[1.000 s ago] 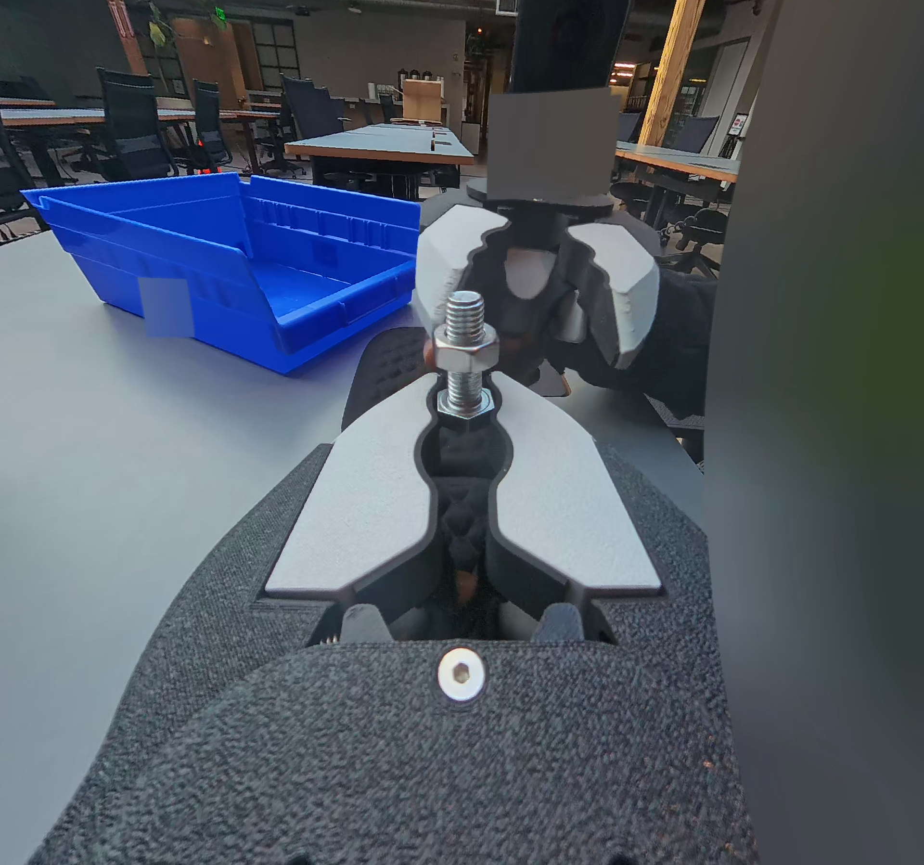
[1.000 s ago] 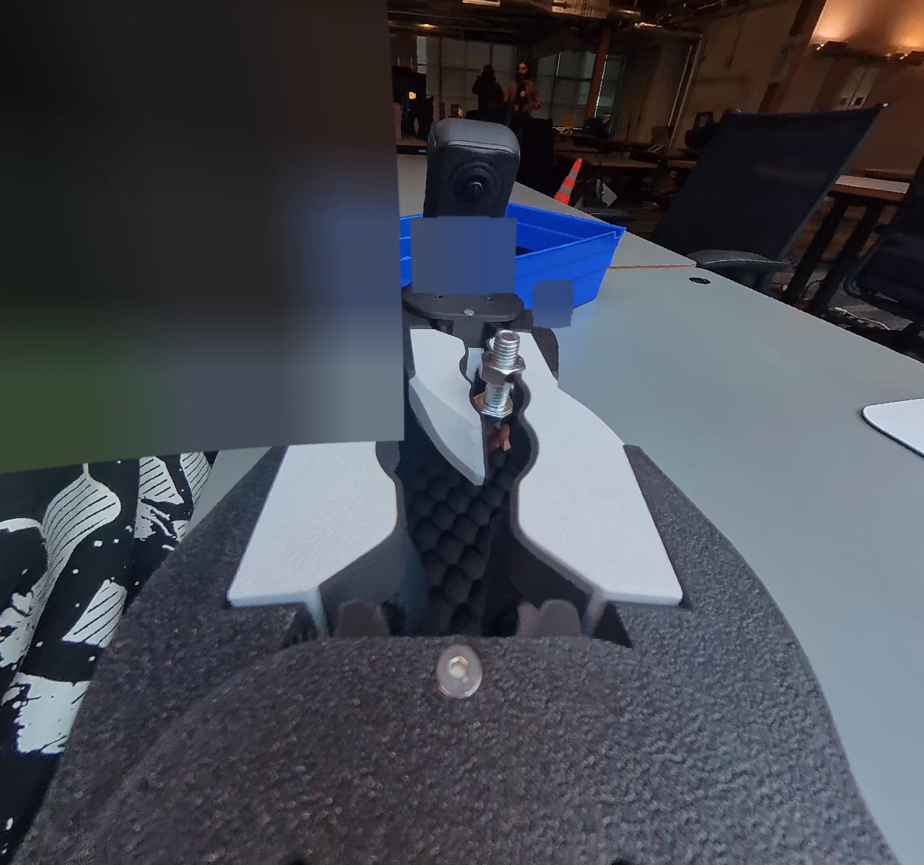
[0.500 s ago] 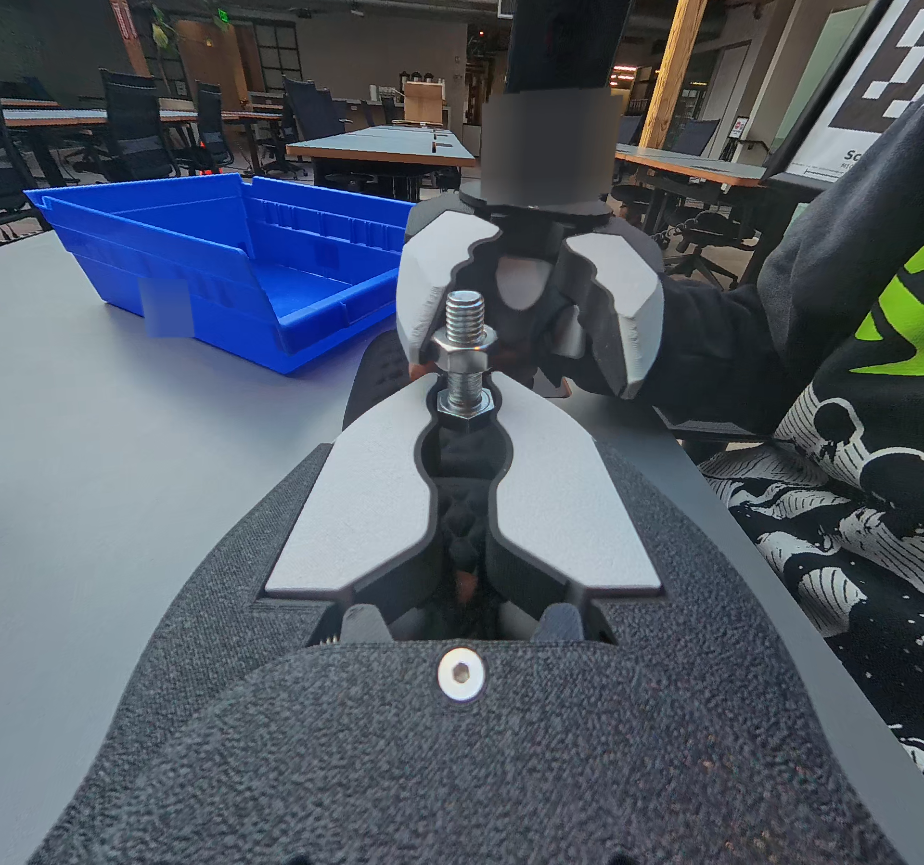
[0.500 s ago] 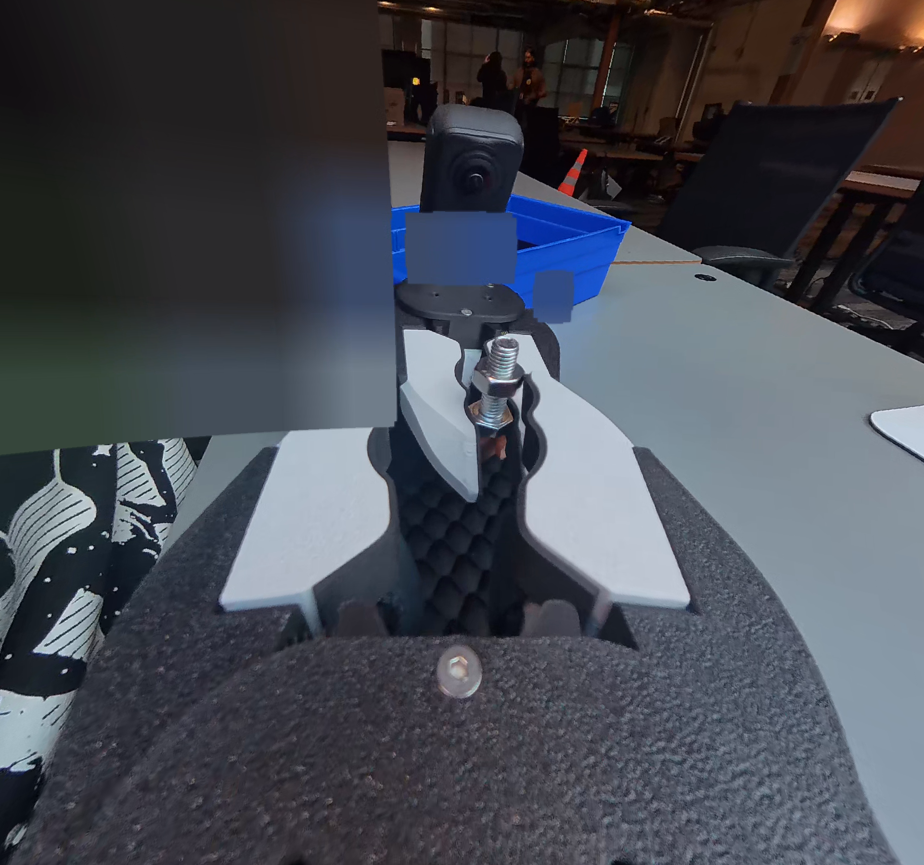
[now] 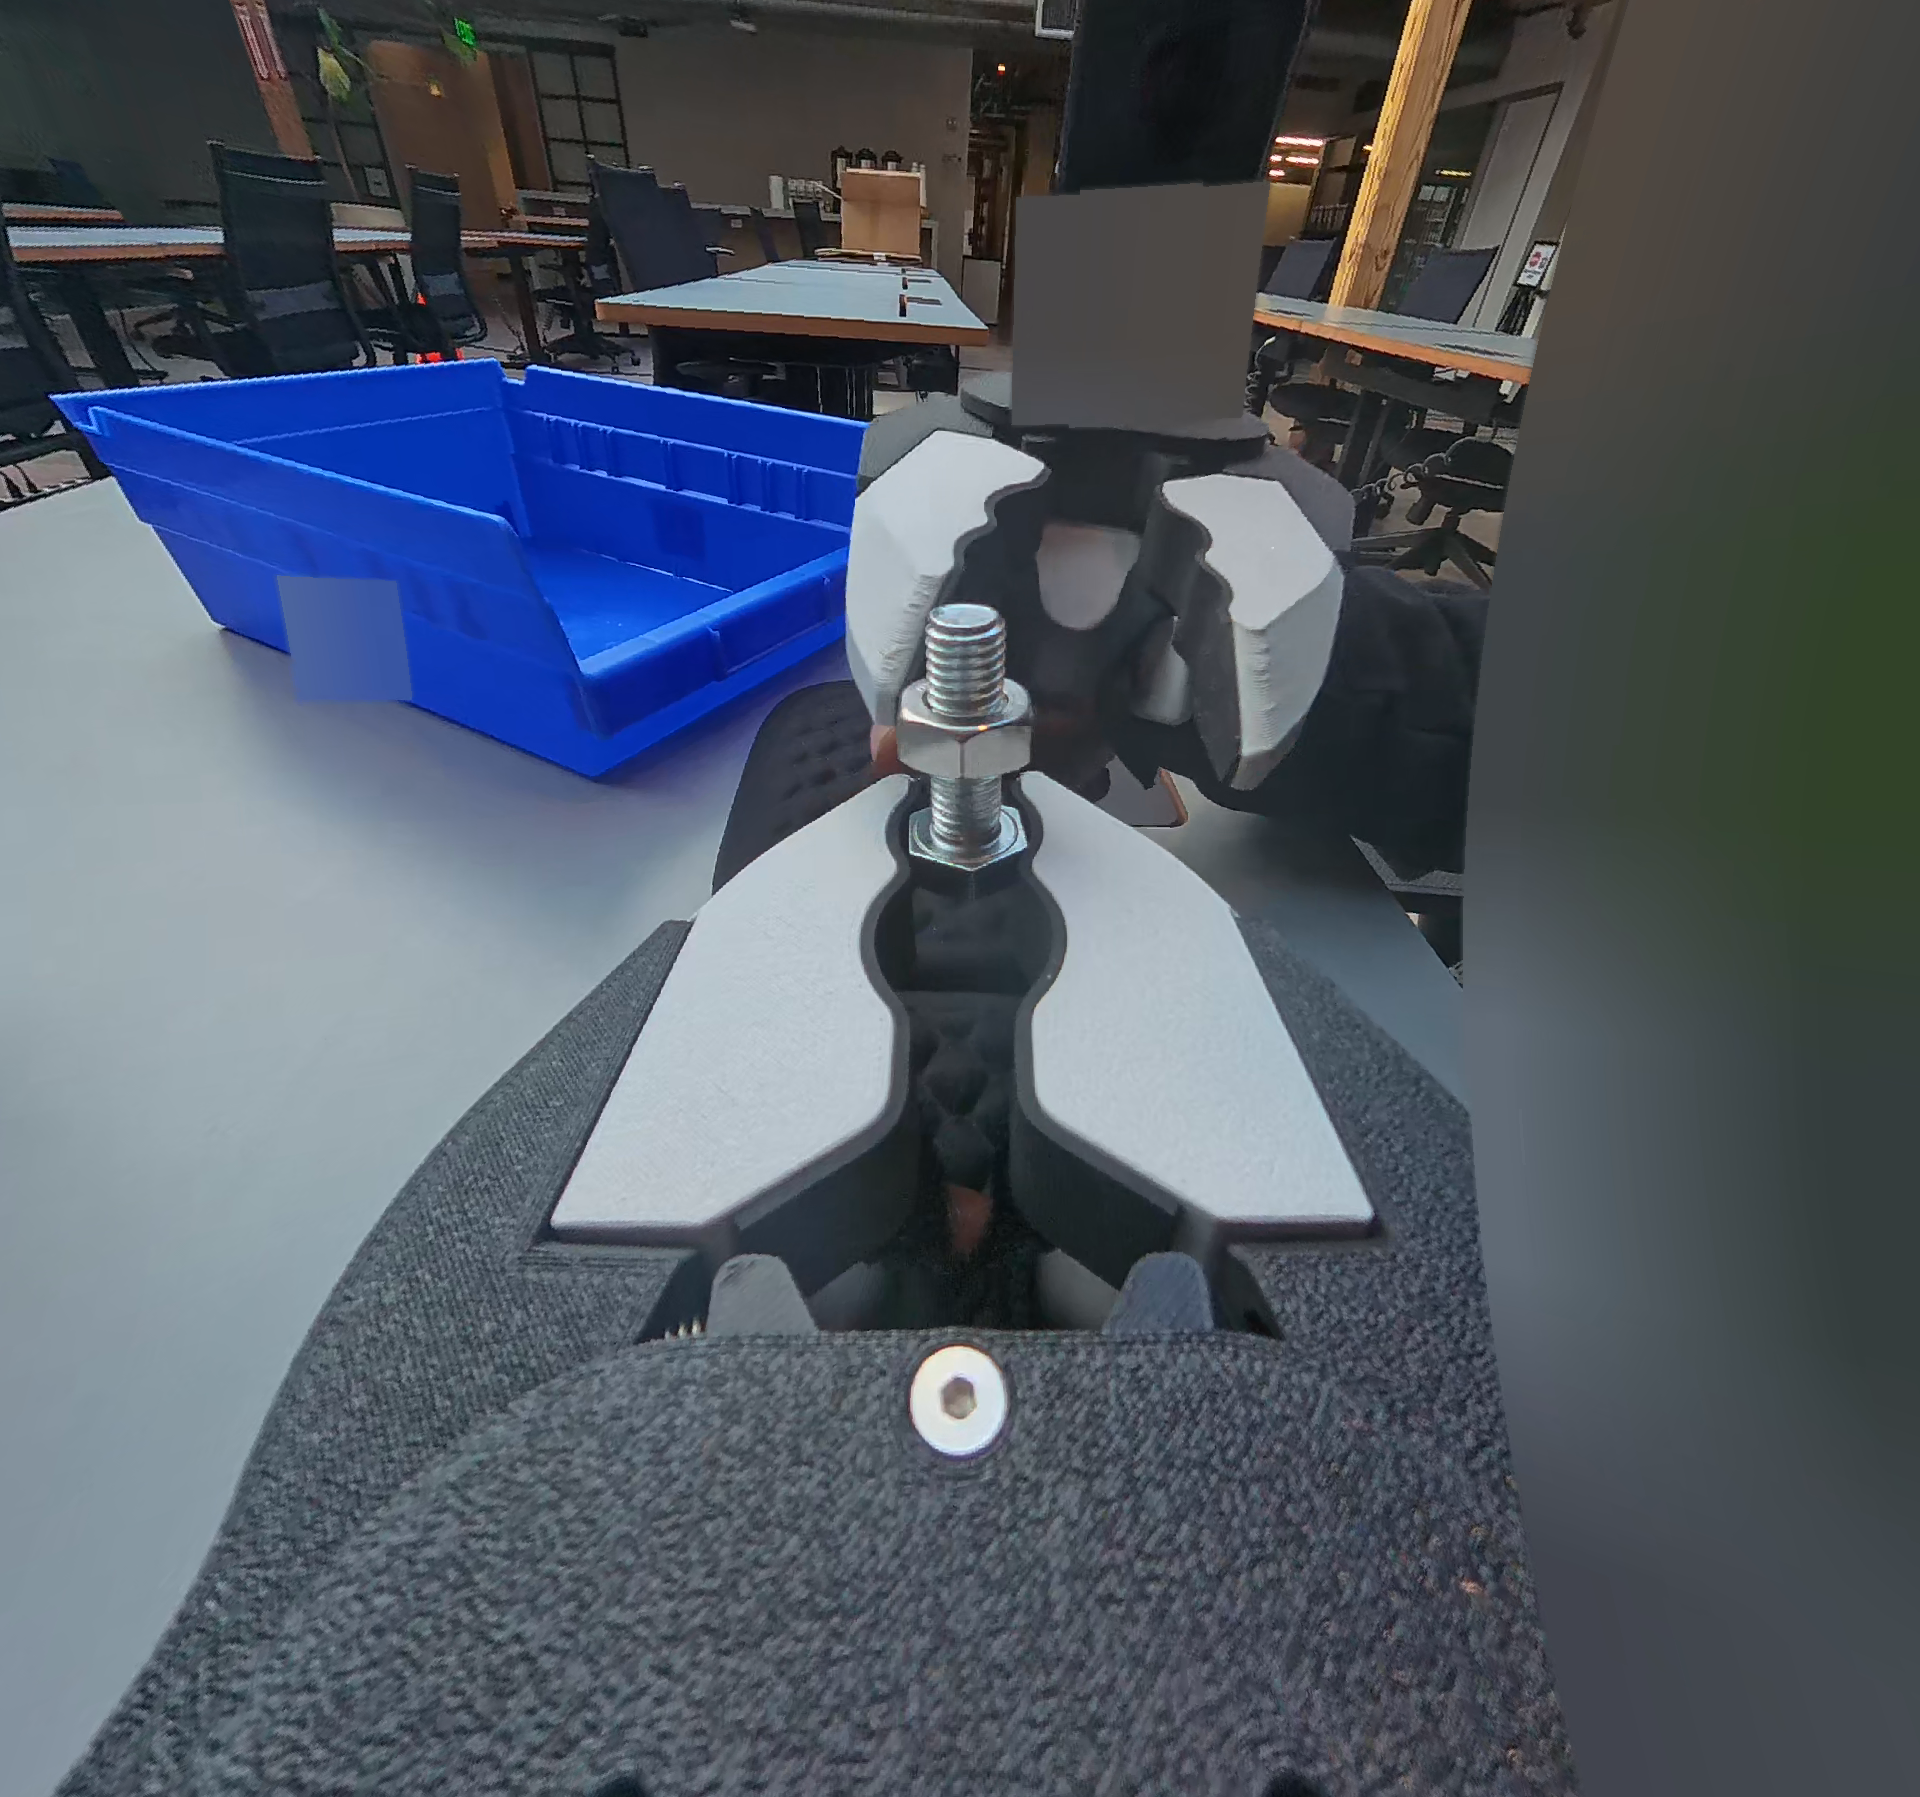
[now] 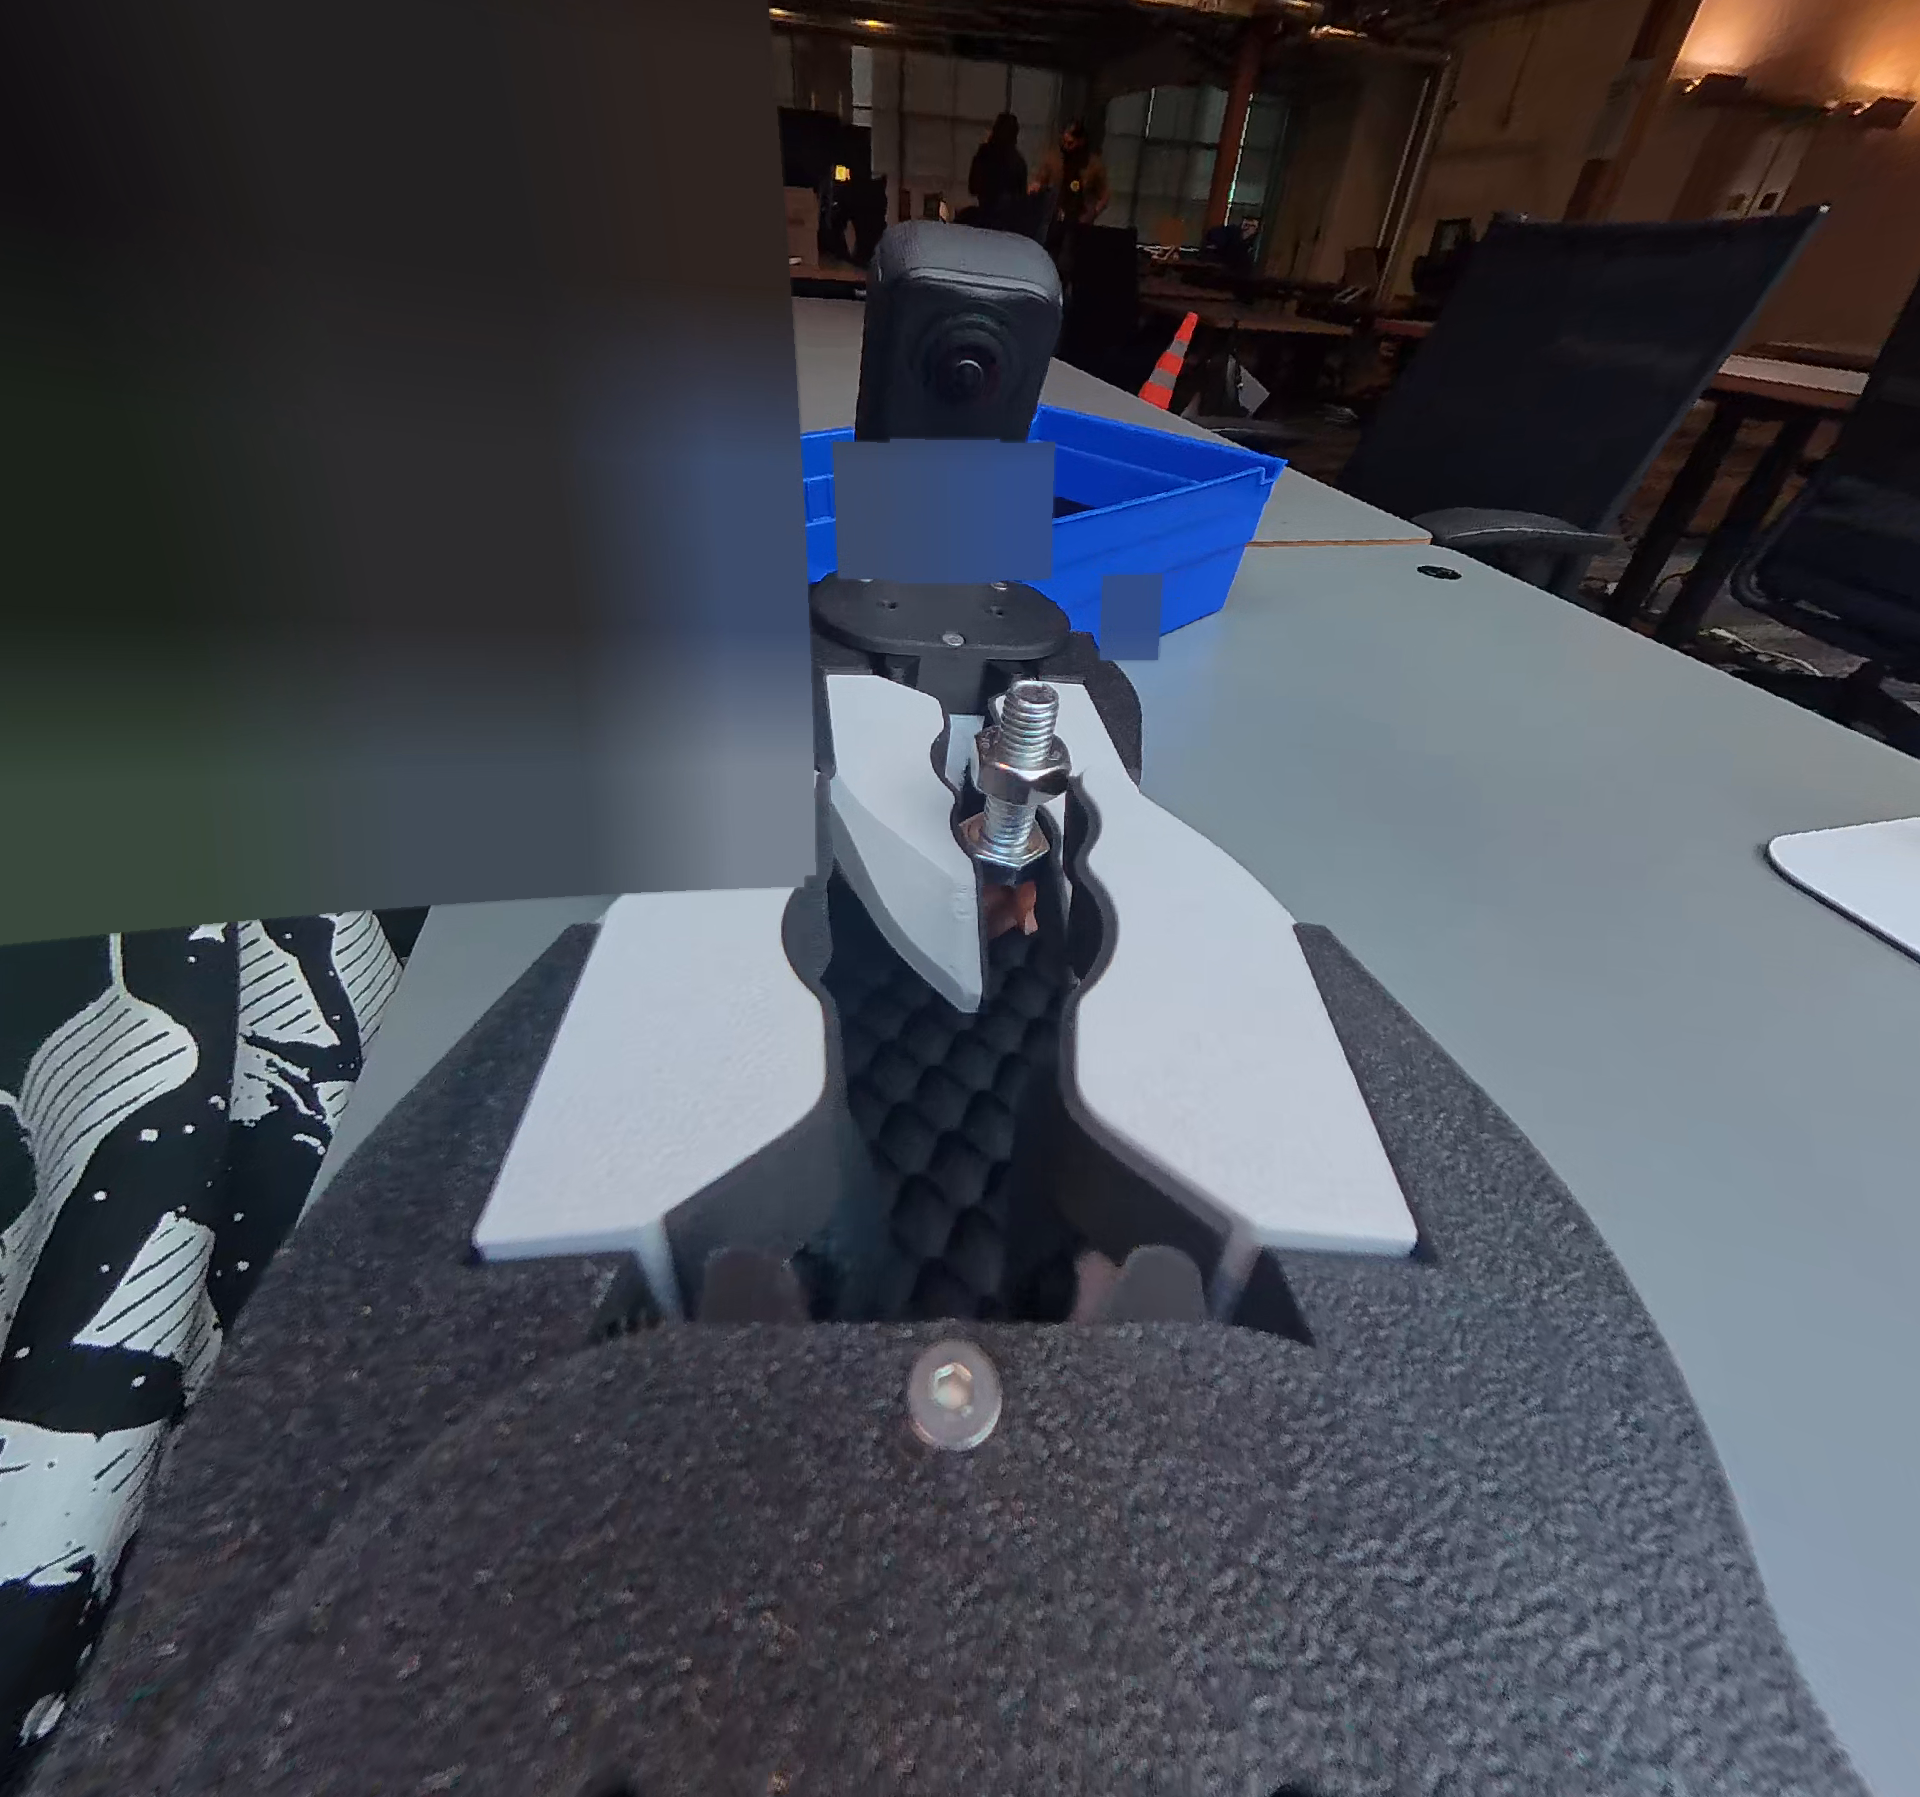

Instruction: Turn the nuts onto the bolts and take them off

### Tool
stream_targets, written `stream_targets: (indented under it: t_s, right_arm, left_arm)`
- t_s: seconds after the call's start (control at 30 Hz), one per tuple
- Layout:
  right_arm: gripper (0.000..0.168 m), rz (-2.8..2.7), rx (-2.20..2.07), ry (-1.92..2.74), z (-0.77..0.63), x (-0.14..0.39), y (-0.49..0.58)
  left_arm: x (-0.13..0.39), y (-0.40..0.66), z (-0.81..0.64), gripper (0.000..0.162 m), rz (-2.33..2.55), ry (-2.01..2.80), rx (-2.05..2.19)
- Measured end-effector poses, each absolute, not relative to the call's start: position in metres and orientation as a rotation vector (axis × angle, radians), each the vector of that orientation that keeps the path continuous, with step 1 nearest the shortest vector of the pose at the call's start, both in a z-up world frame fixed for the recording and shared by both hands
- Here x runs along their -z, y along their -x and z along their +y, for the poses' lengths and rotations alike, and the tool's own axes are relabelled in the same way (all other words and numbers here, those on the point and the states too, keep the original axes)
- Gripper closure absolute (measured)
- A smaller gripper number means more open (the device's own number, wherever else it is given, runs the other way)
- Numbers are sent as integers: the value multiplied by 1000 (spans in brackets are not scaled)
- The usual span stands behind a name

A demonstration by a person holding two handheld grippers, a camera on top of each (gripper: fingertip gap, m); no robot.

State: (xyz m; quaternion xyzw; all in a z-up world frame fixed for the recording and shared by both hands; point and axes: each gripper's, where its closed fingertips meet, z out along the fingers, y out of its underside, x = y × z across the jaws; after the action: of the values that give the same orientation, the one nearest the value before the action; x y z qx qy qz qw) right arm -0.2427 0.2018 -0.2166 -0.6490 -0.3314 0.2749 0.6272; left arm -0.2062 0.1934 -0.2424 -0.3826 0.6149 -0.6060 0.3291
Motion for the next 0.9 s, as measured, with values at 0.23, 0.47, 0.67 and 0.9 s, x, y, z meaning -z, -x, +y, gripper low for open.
stream_targets:
  t_s: [0.23, 0.47, 0.67, 0.9]
  right_arm:
    - [125, -754, -636, 1473, 201, 214, 244]
    - [122, -739, -636, 1473, 203, 213, 241]
    - [133, -764, -631, 1473, 199, 213, 241]
    - [120, -750, -619, 1469, 205, 214, 242]
  left_arm:
    - [242, 206, 193, 148, 1610, 1001, 1586]
    - [243, 206, 193, 148, 1612, 1001, 1583]
    - [242, 206, 193, 148, 1609, 1003, 1585]
    - [243, 206, 193, 148, 1613, 1002, 1584]
